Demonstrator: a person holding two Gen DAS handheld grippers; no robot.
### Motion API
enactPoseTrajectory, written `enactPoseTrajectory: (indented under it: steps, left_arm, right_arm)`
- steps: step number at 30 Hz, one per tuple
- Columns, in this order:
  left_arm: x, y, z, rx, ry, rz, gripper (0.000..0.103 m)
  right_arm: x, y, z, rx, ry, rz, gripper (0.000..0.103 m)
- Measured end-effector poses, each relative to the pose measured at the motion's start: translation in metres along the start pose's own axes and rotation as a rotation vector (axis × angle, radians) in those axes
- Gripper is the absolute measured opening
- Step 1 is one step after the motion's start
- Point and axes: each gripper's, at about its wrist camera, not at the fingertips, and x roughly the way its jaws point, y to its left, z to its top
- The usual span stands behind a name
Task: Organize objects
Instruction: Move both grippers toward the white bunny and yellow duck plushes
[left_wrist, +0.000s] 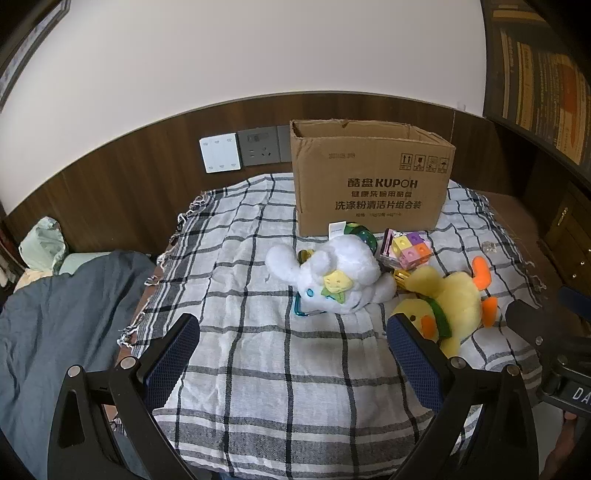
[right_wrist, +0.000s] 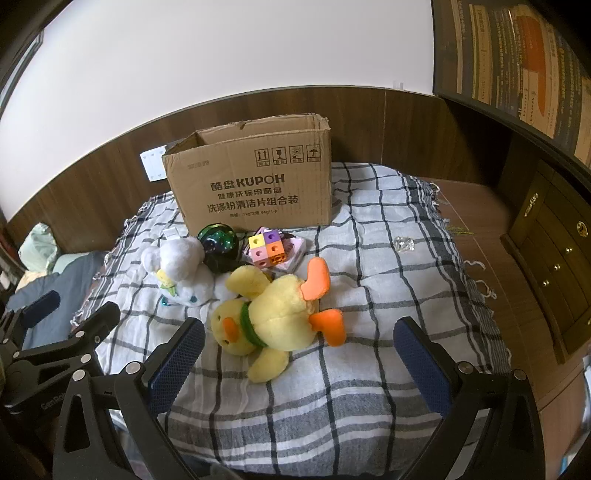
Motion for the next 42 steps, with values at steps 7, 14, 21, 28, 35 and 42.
enactPoseTrajectory:
  steps: [7, 14, 21, 28, 35, 42]
  left_arm:
    - [-0.0009, 0.0027, -0.0023, -0.004, -0.009, 0.005, 0.103]
    - [-0.0009, 0.0046, -0.0025, -0.006, -0.008, 0.004, 0.103]
    - [-0.0017, 0.0048, -0.0021, -0.01, -0.018, 0.015, 0.103]
    - [-0.0022, 0.0069, -0.0018, -0.015, -0.021, 0.016, 0.103]
    - [-0.0022, 0.0072, -0.0019, -0.015, -0.022, 0.019, 0.103]
    - [0.0023, 0.0085, -0.002, -0.013, -0.019, 0.02, 0.103]
  right_arm:
    - [0.0038, 0.0025, -0.0018, -0.002, 0.005, 0.007, 0.102]
    - [0.0054, 0.0056, -0.0032, -0.007, 0.006, 0.015, 0.102]
    - [0.0055, 0.0068, -0.0024, -0.011, 0.004, 0.015, 0.102]
    - [0.0061, 0.0073, -0.0025, -0.011, 0.004, 0.016, 0.102]
    - [0.0064, 0.0072, -0.0026, -0.012, 0.003, 0.016, 0.102]
    - [0.0098, 0.0062, -0.003, -0.006, 0.011, 0.016, 0.102]
